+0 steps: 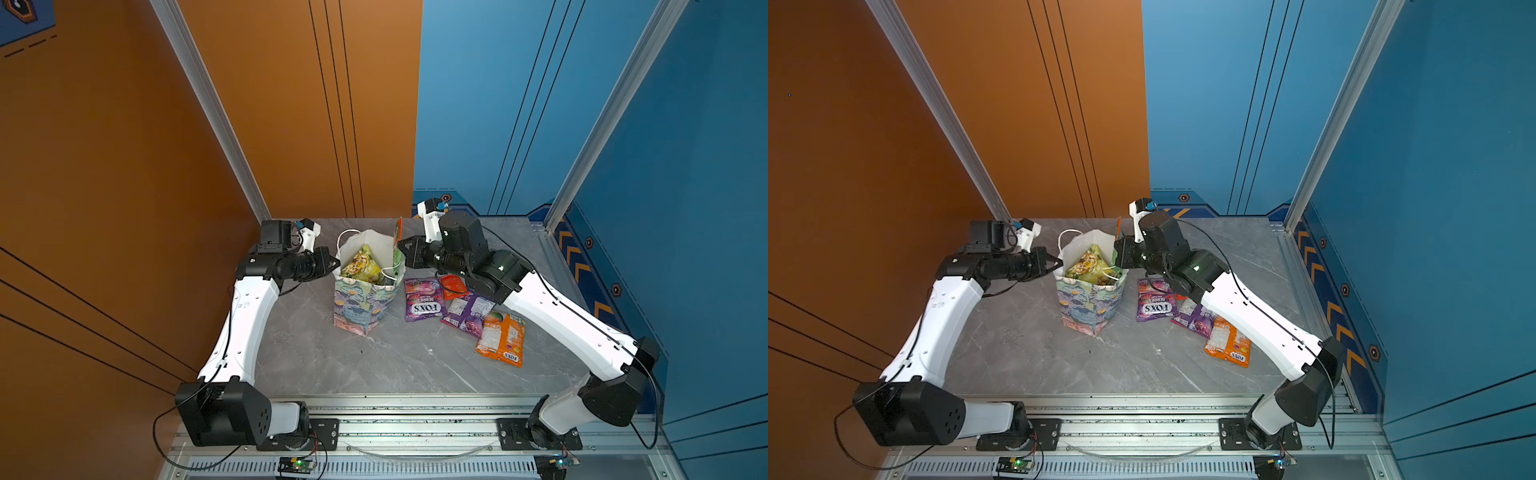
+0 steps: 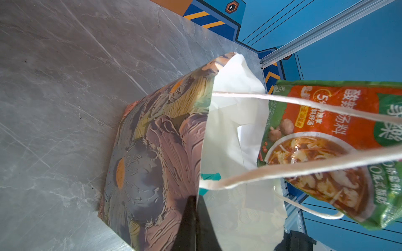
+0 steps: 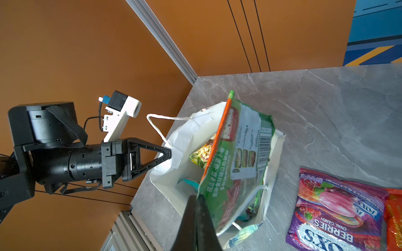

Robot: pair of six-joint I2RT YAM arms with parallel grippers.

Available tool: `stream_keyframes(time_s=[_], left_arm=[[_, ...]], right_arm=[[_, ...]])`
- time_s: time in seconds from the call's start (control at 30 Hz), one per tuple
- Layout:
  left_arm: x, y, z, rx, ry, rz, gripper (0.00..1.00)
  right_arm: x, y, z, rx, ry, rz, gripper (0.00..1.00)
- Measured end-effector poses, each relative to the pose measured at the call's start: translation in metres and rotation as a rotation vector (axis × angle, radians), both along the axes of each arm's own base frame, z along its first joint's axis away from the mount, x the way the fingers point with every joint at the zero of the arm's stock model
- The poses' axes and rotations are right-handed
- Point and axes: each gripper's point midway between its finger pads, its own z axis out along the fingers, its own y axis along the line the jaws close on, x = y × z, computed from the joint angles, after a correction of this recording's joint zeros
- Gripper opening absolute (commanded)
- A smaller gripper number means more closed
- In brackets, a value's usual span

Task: Place the snacks into the paper bag
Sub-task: 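Lower the soup packet into the bag and open the right gripper, then move the right gripper back toward the remaining packets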

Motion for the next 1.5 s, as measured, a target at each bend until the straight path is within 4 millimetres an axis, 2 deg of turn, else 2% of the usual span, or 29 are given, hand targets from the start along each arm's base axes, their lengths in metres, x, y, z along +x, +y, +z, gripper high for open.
stream_keyframes(time_s=[0.47, 0.6, 0.73, 0.8, 0.87, 1.07, 1.17, 1.27, 1.37, 1.5], left_arm=[[0.0, 0.0, 0.0, -0.002, 0.0, -0.002, 0.0], [0.0, -0.001, 0.0, -0.003, 0.0, -0.003, 0.0], [0.0, -0.001, 0.0, -0.005, 0.001, -0.004, 0.0], [0.0, -0.001, 0.001, -0.006, 0.001, -0.003, 0.0], [0.0, -0.001, 0.001, -0.007, 0.001, -0.004, 0.0], [0.0, -0.001, 0.001, -0.007, 0.001, -0.003, 0.0], [0.0, -0.001, 0.0, -0.006, 0.002, -0.003, 0.0], [0.0, -0.001, 0.0, -0.007, 0.002, -0.003, 0.0], [0.0, -0.001, 0.0, -0.007, 0.002, -0.003, 0.0], [0.0, -0.001, 0.0, -0.007, 0.002, -0.003, 0.0]], right_arm=[[0.001, 0.003, -0.025, -0.039, 0.043, 0.0, 0.0], [0.011, 0.01, -0.045, -0.066, 0.079, -0.006, 0.0], [0.023, 0.025, -0.068, -0.087, 0.126, -0.008, 0.31], [0.029, 0.034, -0.071, -0.083, 0.133, -0.001, 0.43], [0.034, 0.042, -0.068, -0.076, 0.129, 0.014, 0.48], [0.04, 0.048, -0.024, -0.01, 0.051, 0.021, 0.52], [0.038, 0.038, -0.012, 0.0, 0.027, 0.009, 0.53], [0.035, 0.014, -0.013, -0.006, 0.025, -0.031, 0.55], [0.034, -0.021, -0.022, -0.026, 0.029, -0.101, 0.58], [0.031, -0.077, -0.046, -0.046, 0.061, -0.218, 0.59]])
